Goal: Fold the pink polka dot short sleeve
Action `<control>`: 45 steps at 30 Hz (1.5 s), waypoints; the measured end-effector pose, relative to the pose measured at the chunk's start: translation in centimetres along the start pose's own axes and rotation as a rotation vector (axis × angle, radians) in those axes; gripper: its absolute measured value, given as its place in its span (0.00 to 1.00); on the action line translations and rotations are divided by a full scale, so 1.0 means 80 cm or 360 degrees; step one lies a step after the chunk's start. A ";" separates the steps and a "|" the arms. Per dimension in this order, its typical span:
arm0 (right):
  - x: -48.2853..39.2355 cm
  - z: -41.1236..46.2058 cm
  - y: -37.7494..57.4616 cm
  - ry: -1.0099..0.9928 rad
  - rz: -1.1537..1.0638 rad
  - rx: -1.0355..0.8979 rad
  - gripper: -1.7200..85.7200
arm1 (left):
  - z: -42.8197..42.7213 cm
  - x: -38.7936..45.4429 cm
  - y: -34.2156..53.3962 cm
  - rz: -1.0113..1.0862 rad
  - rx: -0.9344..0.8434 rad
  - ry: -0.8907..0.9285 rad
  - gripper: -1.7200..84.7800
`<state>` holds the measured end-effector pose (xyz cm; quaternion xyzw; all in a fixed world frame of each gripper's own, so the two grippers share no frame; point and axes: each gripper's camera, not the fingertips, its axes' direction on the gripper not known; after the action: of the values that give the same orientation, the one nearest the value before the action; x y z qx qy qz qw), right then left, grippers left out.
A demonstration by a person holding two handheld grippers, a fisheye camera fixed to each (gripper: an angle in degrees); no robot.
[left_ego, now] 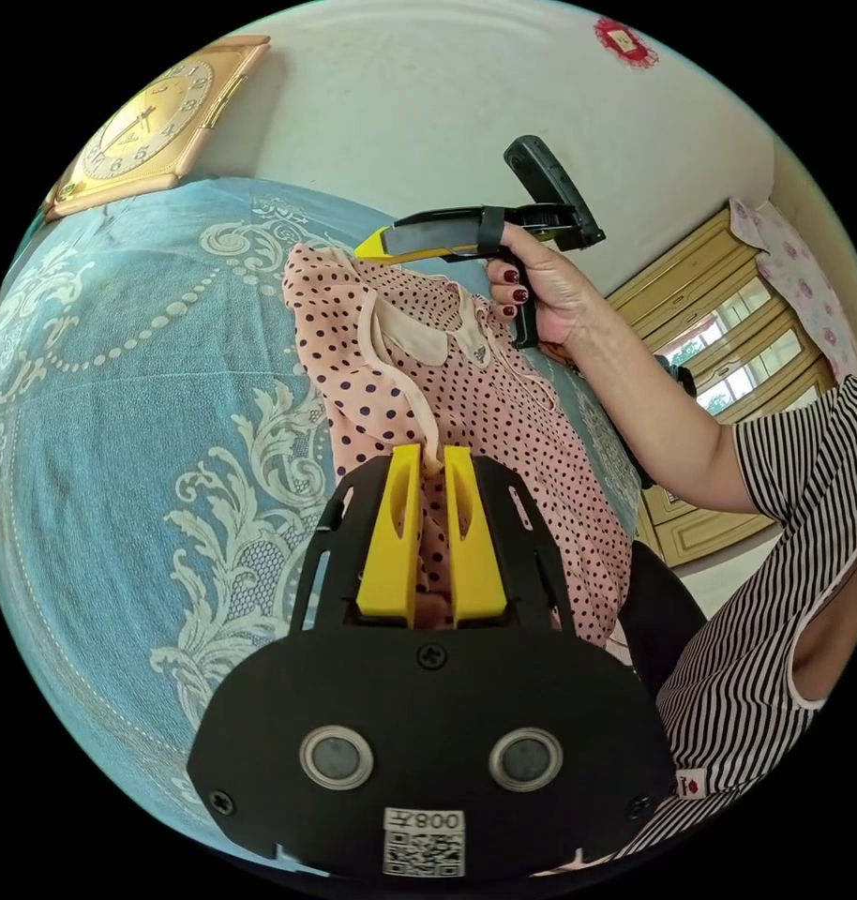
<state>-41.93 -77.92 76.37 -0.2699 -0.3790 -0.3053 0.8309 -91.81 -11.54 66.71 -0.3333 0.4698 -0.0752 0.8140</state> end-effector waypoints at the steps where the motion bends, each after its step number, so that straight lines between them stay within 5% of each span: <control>1: -0.001 0.007 -0.003 0.0018 -0.0012 -0.0032 0.04 | 0.001 0.001 -0.001 0.0003 0.0000 0.0011 0.06; 11: 0.009 0.056 -0.026 0.0161 -0.0044 -0.0211 0.02 | 0.012 0.008 -0.016 -0.0028 -0.0116 -0.0049 0.06; 23: -0.010 0.024 0.006 0.0184 -0.0099 -0.0034 0.02 | -0.021 0.002 -0.008 -0.0113 0.0253 0.0141 0.05; 31: -0.007 0.051 0.009 0.0199 -0.0078 -0.0178 0.02 | 0.003 0.018 -0.017 -0.0094 -0.0105 -0.0091 0.06; 45: -0.042 0.005 0.094 0.0074 -0.0148 -0.0008 0.02 | -0.039 0.033 0.007 -0.0048 0.0137 0.0020 0.08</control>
<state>-38.57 -71.62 72.31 -0.2470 -0.3710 -0.3508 0.8236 -93.01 -13.73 63.42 -0.3045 0.4660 -0.1096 0.8235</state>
